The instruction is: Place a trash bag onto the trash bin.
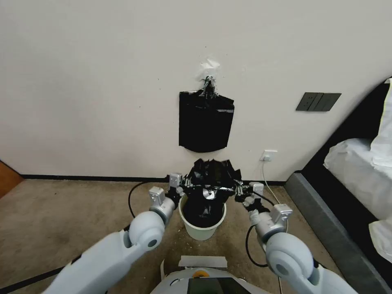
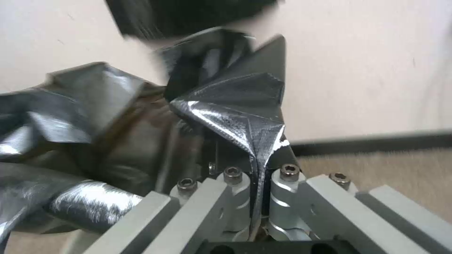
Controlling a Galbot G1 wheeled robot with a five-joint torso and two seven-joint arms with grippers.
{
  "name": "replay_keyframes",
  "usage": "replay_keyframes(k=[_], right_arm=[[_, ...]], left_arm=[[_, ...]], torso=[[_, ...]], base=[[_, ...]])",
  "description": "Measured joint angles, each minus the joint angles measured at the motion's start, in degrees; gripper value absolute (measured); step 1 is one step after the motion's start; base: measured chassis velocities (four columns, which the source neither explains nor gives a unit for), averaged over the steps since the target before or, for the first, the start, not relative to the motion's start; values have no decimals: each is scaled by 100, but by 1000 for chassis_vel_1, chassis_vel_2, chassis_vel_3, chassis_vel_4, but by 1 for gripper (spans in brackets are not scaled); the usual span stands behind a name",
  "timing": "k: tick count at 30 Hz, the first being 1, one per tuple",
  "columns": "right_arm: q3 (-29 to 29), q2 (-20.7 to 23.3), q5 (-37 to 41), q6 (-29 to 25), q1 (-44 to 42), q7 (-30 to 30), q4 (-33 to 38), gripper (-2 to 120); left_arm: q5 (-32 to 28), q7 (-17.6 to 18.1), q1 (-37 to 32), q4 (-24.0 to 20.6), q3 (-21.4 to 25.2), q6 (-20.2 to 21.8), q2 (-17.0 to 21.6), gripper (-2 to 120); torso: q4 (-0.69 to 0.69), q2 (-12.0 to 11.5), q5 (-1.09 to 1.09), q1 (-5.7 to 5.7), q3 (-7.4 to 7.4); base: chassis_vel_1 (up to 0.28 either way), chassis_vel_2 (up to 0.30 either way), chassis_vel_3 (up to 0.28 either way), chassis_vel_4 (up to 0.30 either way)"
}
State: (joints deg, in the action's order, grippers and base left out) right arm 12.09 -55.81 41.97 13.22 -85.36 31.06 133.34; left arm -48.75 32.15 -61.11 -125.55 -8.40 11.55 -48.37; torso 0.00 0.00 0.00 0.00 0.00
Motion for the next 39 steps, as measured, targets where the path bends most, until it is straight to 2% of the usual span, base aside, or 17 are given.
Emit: replay_keyframes(k=[6, 10, 21, 31, 39], right_arm=[[-159, -216, 38, 226, -95, 121, -289, 0], [-233, -297, 90, 340, -127, 175, -327, 0], [-335, -527, 153, 590, -421, 390, -280, 0], [-522, -673, 86, 899, -652, 880, -68, 0], [-576, -755, 103, 1119, -787, 1240, 23, 0]], left_arm=[[441, 33, -661, 79, 185, 9, -257, 0], [546, 86, -856, 72, 225, 16, -360, 0], [1357, 92, -1842, 185, 389, -101, -825, 0], [1707, 116, -2642, -139, 614, -119, -879, 0], [1924, 102, -3019, -172, 649, -124, -1044, 0]], torso=[[0, 0, 0, 0, 0], [0, 0, 0, 0, 0], [0, 0, -1, 0, 0], [0, 0, 0, 0, 0], [1, 0, 0, 0, 0]], base=[[0, 0, 0, 0], [0, 0, 0, 0], [0, 0, 0, 0], [0, 0, 0, 0], [0, 0, 0, 0]])
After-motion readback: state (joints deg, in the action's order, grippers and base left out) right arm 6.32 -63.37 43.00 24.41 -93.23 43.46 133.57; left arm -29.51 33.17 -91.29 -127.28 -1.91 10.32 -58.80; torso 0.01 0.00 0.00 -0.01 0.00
